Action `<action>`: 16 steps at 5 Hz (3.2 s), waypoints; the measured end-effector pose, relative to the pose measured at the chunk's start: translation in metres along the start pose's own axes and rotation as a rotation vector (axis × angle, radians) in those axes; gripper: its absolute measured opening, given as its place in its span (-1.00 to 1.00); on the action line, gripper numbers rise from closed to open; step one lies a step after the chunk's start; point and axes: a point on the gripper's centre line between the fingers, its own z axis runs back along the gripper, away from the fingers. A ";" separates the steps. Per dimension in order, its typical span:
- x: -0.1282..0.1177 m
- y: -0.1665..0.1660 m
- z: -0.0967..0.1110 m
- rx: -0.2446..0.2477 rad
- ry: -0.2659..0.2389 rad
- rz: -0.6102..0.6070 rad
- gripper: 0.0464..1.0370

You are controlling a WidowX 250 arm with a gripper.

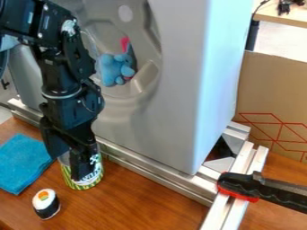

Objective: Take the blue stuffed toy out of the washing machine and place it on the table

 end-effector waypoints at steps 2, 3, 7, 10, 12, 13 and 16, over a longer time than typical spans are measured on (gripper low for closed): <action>0.030 0.015 0.040 0.045 -0.161 0.034 0.93; 0.055 0.043 0.075 0.185 -0.301 0.060 0.93; 0.124 0.098 0.060 0.277 -0.398 0.013 0.93; 0.142 0.110 0.036 0.267 -0.333 0.043 0.28; 0.133 0.111 0.033 0.222 -0.357 0.058 -0.63; 0.109 0.102 0.048 0.209 -0.343 0.100 -0.83; 0.009 0.015 0.040 -0.001 0.077 0.084 -0.92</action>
